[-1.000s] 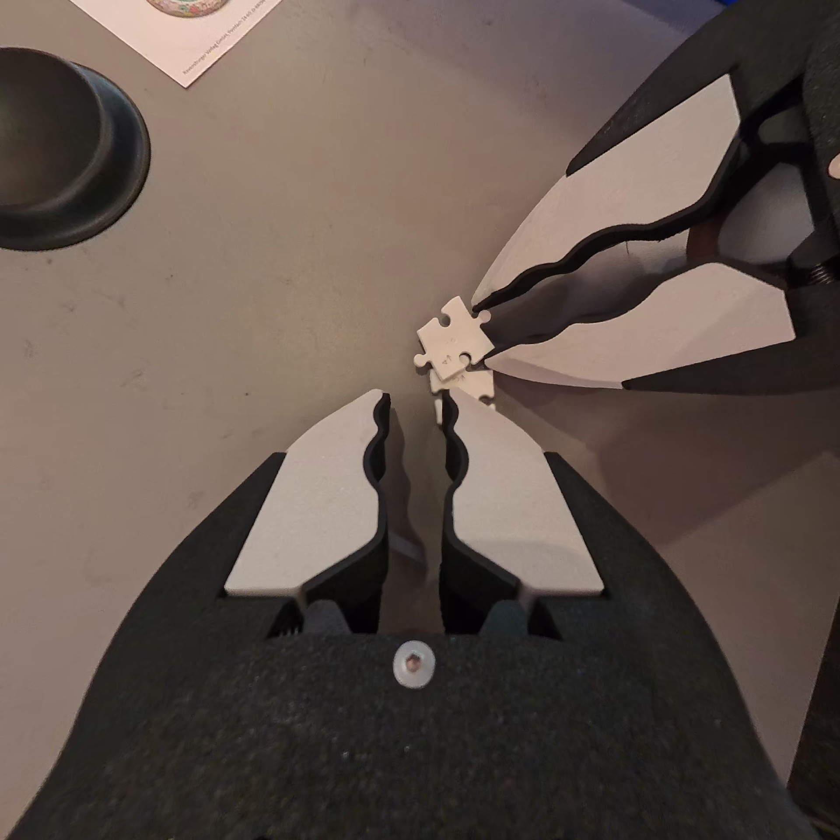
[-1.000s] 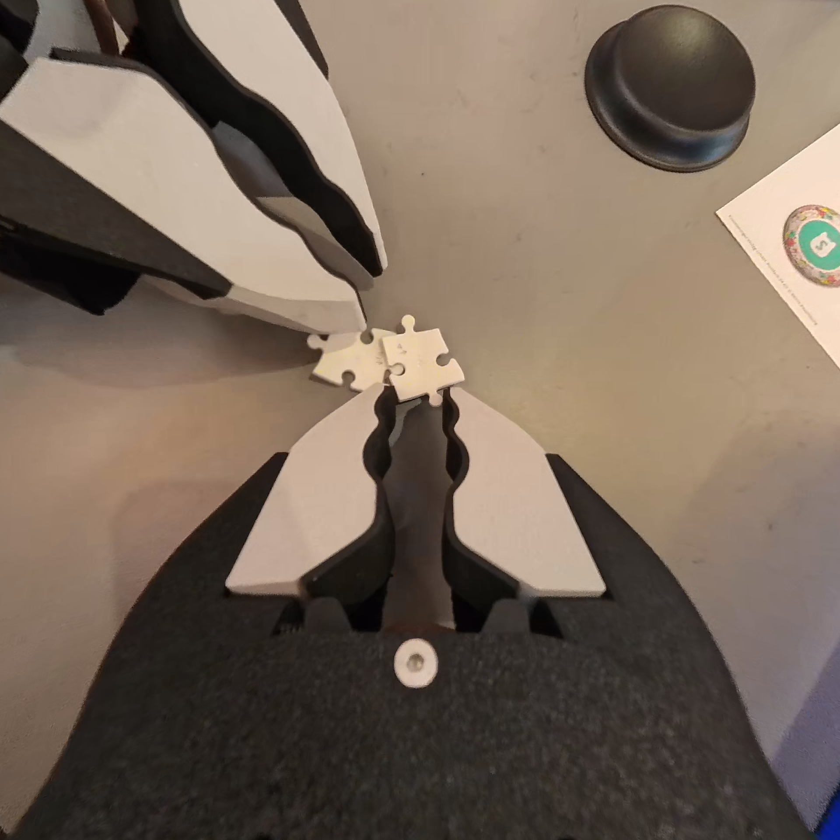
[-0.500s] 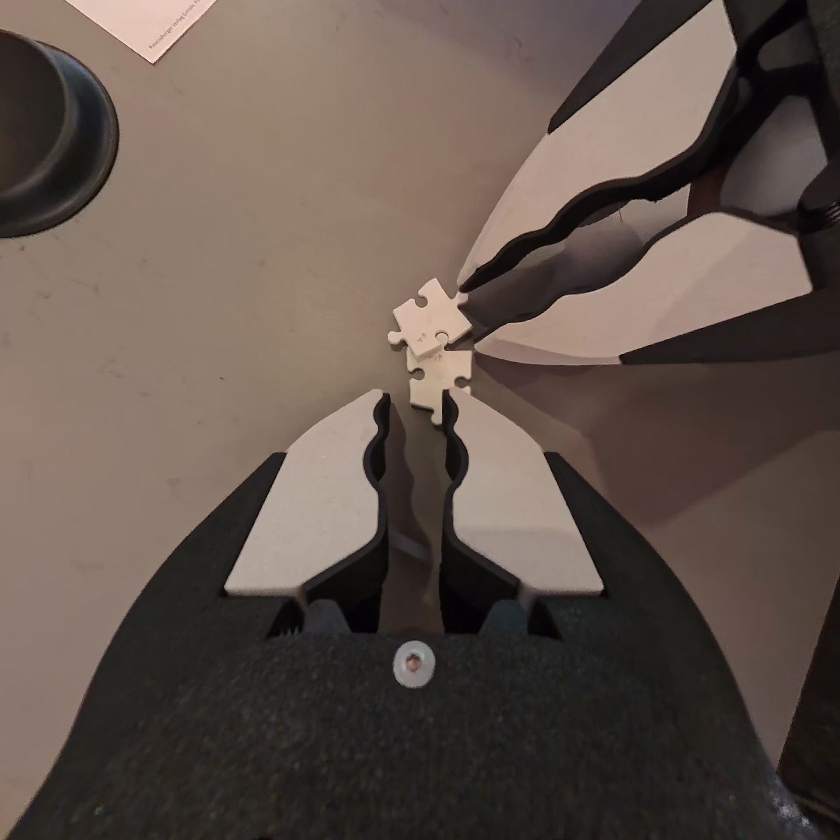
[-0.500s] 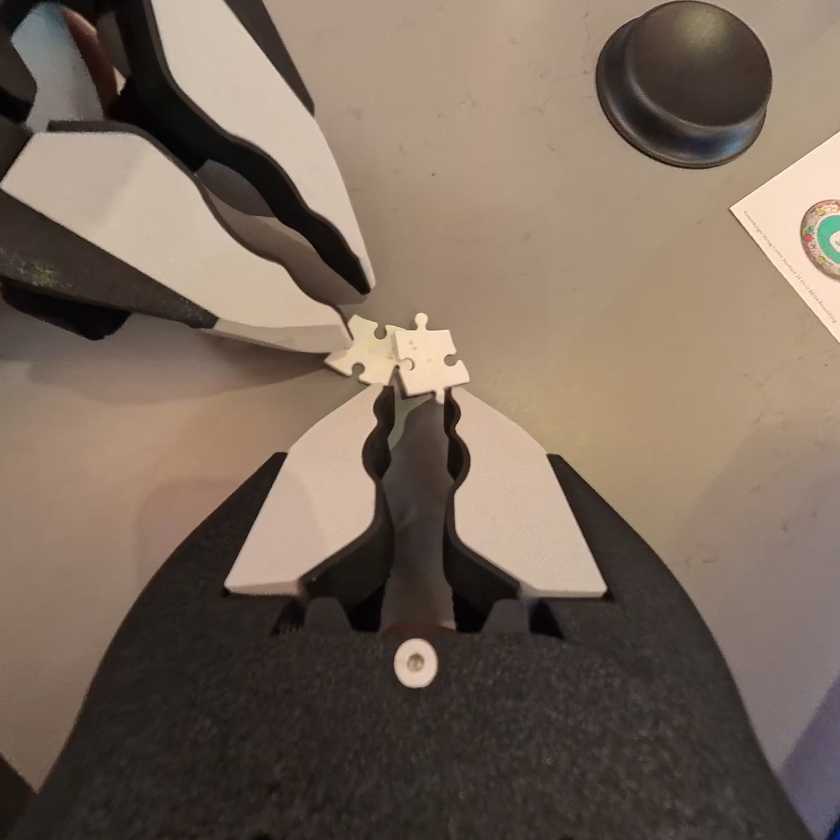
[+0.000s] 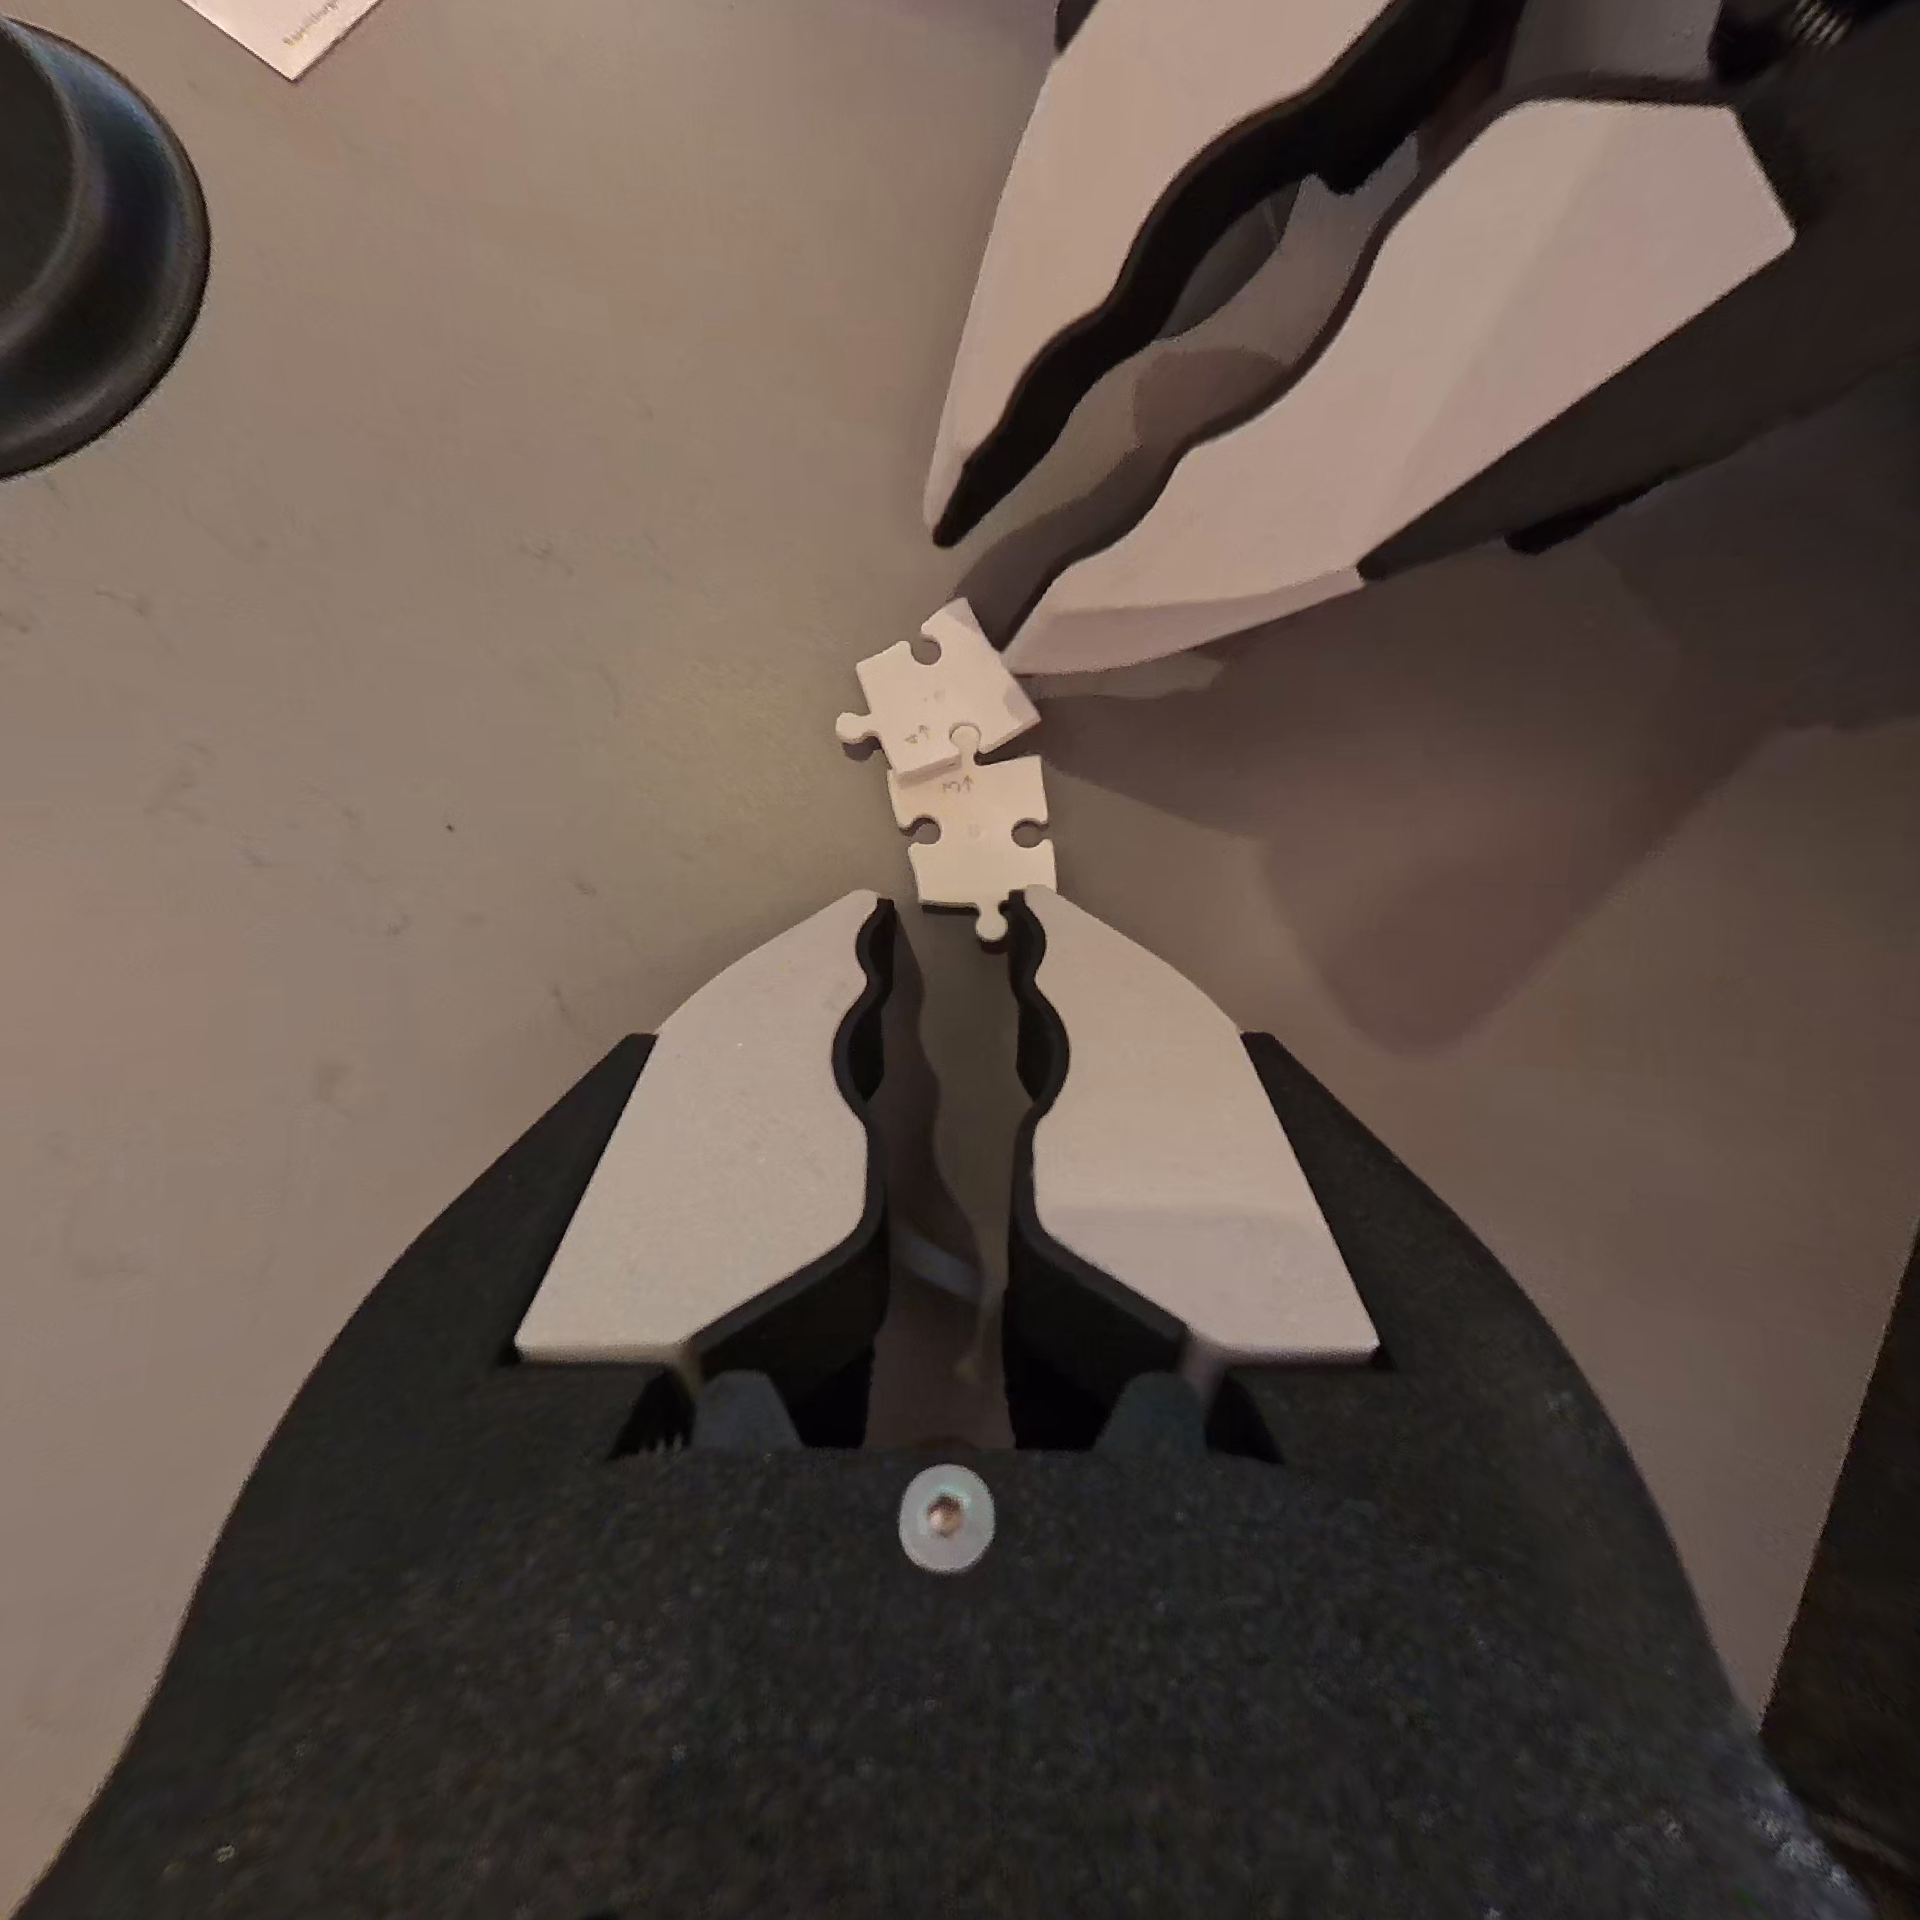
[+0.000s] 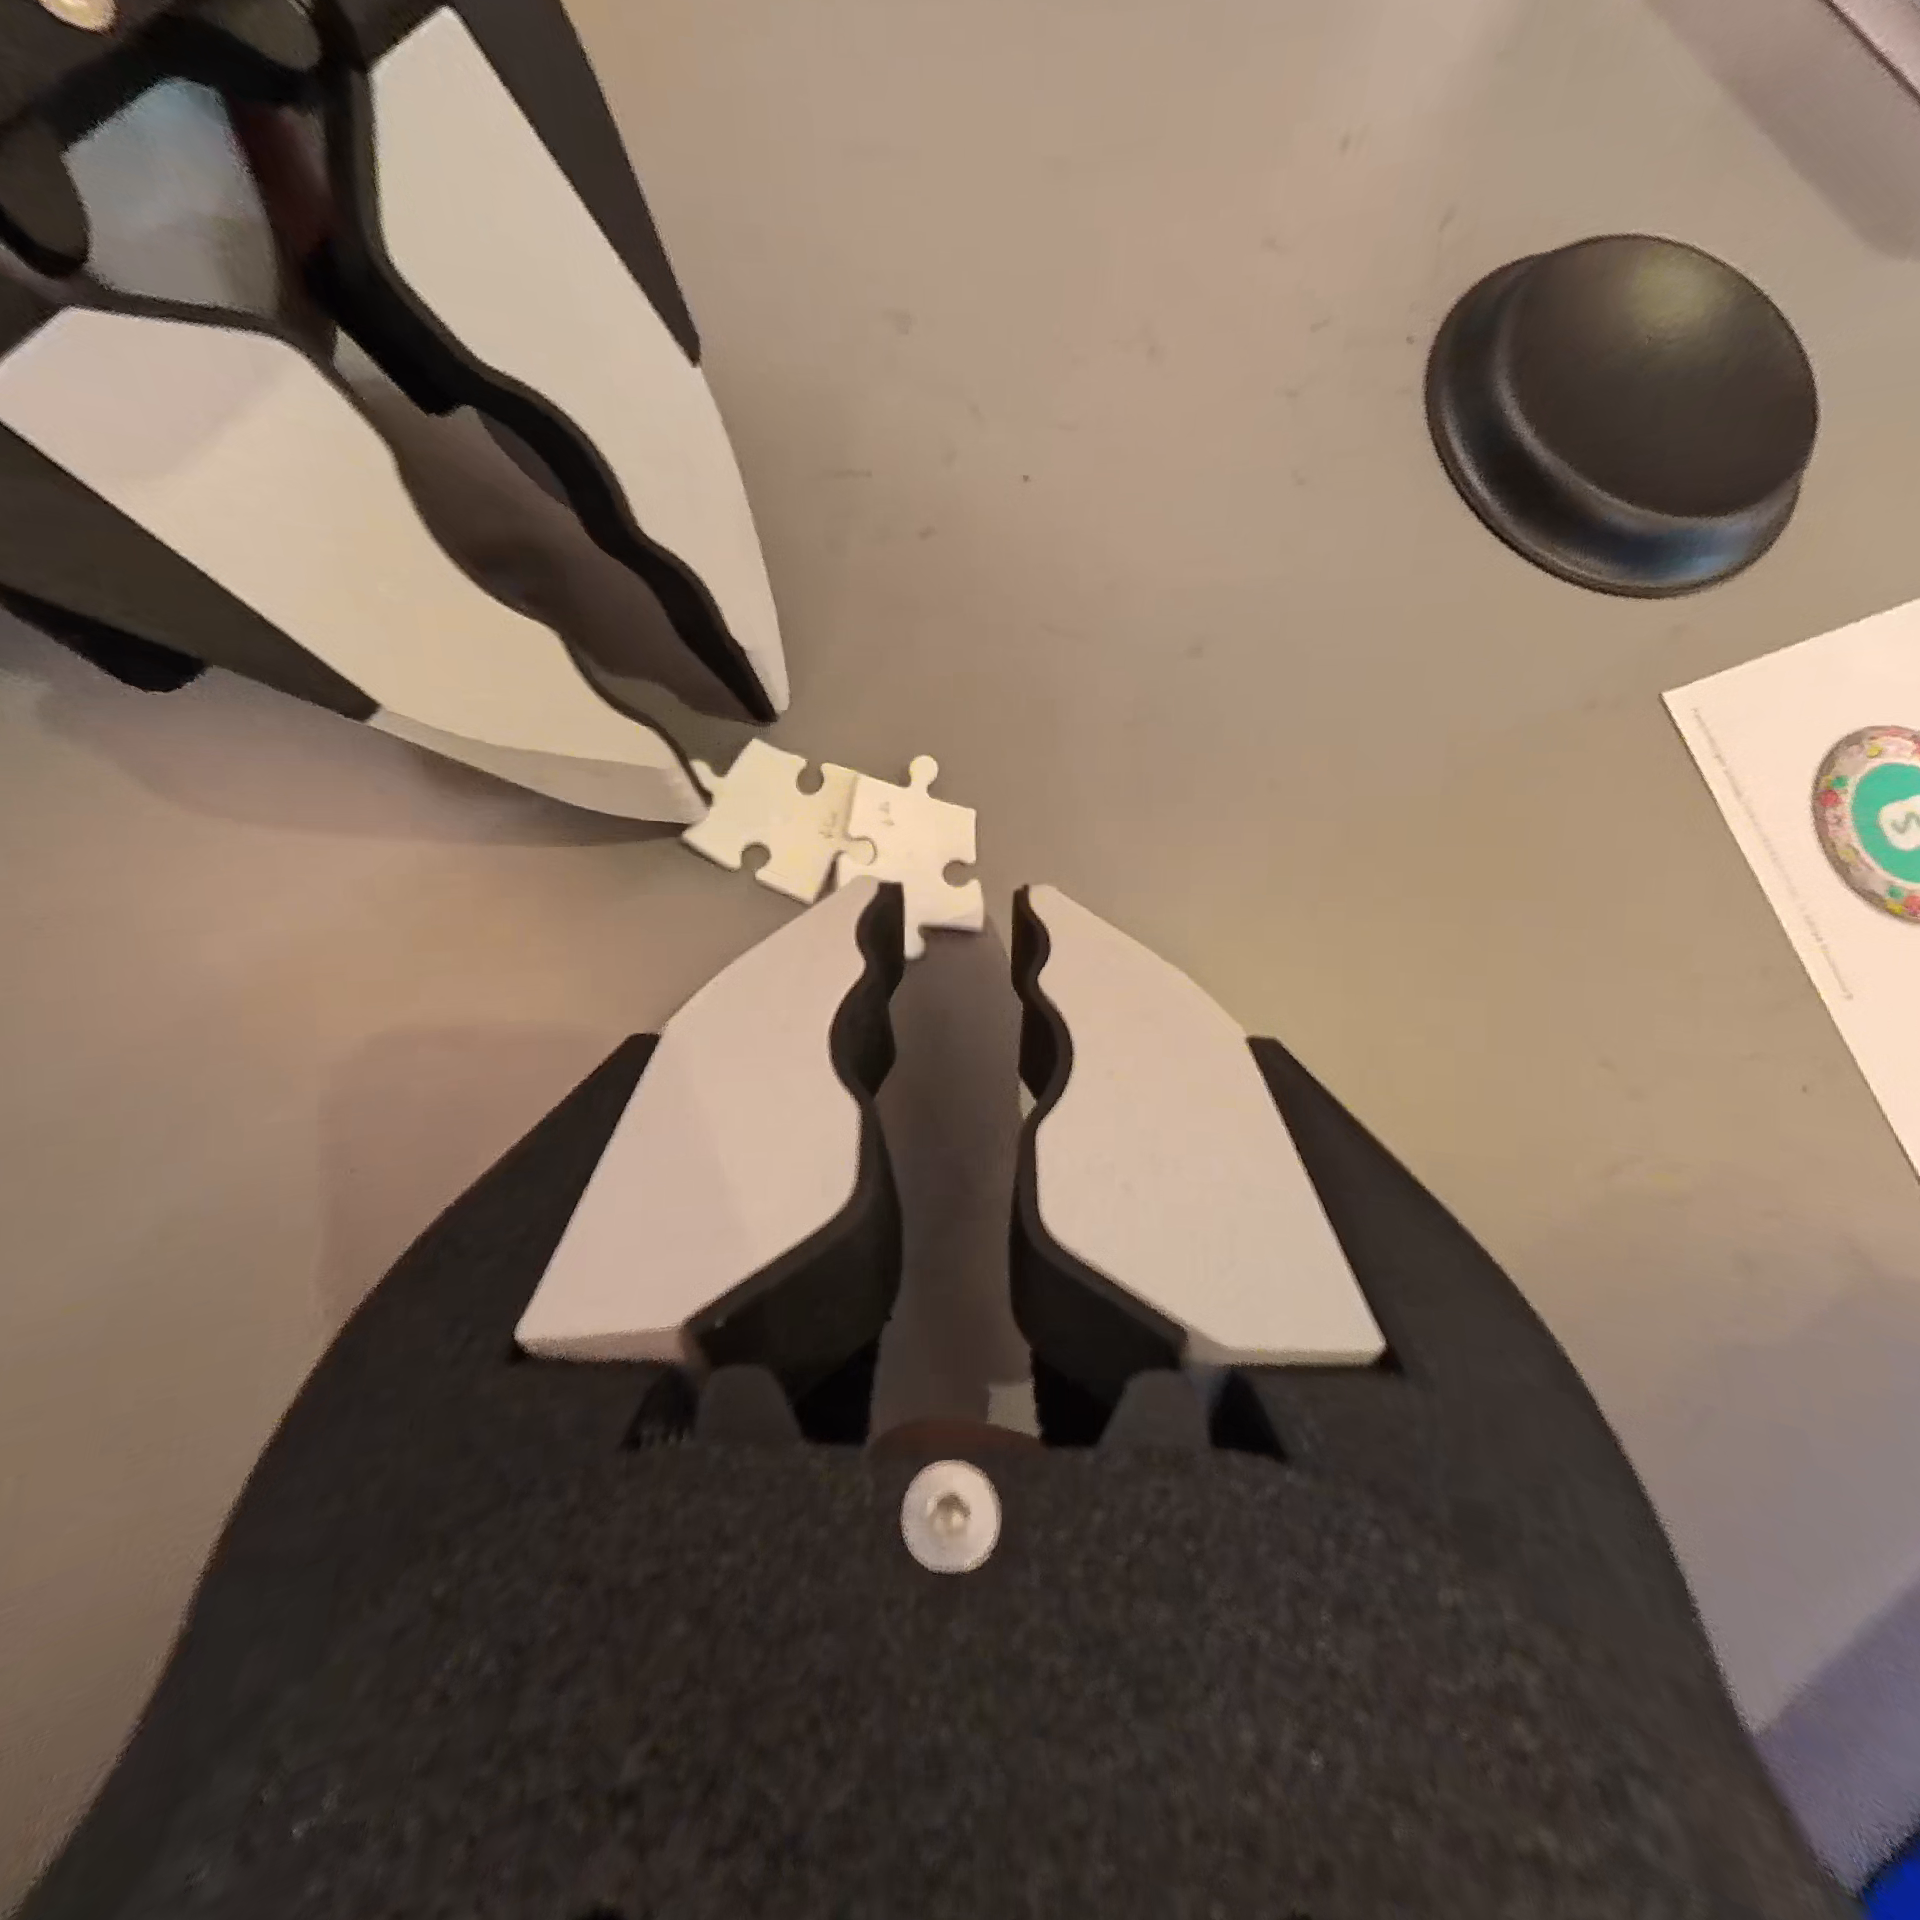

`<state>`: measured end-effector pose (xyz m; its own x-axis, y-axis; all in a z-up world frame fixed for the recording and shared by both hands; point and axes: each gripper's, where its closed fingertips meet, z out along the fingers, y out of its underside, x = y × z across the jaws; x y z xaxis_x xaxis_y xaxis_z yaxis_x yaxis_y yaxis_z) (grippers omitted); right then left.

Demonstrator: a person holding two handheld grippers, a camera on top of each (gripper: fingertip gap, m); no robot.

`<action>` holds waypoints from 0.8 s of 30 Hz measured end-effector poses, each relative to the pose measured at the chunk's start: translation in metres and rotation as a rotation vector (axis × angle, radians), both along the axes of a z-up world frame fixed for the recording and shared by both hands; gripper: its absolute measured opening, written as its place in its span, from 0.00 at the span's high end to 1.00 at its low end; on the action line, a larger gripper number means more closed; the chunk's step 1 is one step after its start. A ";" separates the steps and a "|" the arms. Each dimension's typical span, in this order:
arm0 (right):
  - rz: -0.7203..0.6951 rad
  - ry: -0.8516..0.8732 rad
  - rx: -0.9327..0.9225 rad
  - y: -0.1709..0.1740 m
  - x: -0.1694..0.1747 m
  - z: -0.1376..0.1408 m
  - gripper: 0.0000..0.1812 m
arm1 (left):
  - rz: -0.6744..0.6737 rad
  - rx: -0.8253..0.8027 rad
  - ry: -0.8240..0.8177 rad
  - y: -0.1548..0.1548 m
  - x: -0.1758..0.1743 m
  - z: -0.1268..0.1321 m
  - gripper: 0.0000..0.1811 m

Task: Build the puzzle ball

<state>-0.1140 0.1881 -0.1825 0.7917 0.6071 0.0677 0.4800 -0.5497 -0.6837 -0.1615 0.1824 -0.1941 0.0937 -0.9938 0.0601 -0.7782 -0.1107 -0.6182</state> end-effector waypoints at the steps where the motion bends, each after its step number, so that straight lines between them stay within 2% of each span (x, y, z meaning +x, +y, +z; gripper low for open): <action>1: 0.006 -0.005 -0.001 0.000 -0.001 -0.001 0.89 | 0.000 0.001 0.001 0.000 0.000 0.000 0.89; 17: -0.003 -0.068 -0.043 -0.009 -0.011 -0.012 0.93 | -0.006 0.009 0.007 0.002 0.002 0.000 0.89; 24: -0.023 -0.031 -0.054 -0.007 -0.015 -0.004 0.94 | -0.008 0.012 0.009 0.001 0.002 0.001 0.89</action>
